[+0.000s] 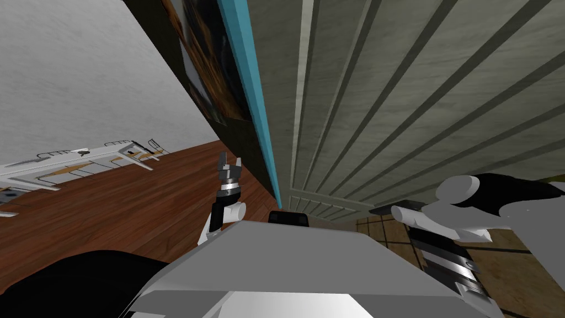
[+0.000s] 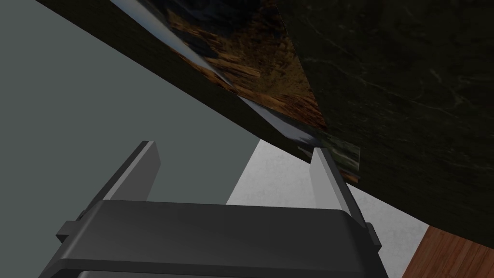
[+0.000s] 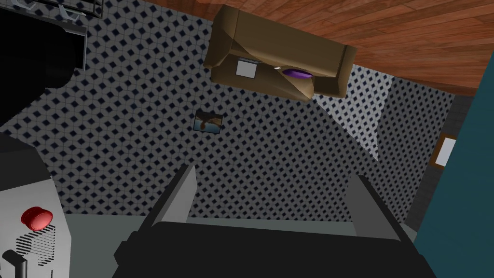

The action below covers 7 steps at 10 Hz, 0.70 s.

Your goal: Push the door open

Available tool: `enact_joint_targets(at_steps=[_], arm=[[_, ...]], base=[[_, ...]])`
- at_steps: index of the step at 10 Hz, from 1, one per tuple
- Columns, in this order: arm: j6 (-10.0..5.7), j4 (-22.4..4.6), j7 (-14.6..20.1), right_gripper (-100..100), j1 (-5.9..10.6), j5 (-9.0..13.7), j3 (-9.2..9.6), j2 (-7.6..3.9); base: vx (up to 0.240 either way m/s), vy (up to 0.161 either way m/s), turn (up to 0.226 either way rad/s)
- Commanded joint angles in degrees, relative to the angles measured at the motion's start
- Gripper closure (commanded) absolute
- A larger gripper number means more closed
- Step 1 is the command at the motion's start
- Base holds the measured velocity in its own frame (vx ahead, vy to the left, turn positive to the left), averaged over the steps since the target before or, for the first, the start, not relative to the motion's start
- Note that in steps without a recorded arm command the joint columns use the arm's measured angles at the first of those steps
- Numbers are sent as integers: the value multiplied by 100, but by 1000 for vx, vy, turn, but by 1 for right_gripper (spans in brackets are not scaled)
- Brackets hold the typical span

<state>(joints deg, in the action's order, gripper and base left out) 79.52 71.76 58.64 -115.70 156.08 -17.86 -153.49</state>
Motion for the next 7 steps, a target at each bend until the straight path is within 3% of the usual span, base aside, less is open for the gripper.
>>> enact_joint_targets(at_steps=[1,3,4,7], arm=[[138,-115,81,-100,-111,175,-17,-175],[288,-252,162,-100,-254,383,-33,-381],[352,-314,197,-100,-321,472,-37,-468],[381,-344,213,-100,-354,511,-38,-508]], base=[[138,-87,-50],[159,-74,-66],[52,-80,132],[5,-13,36]])
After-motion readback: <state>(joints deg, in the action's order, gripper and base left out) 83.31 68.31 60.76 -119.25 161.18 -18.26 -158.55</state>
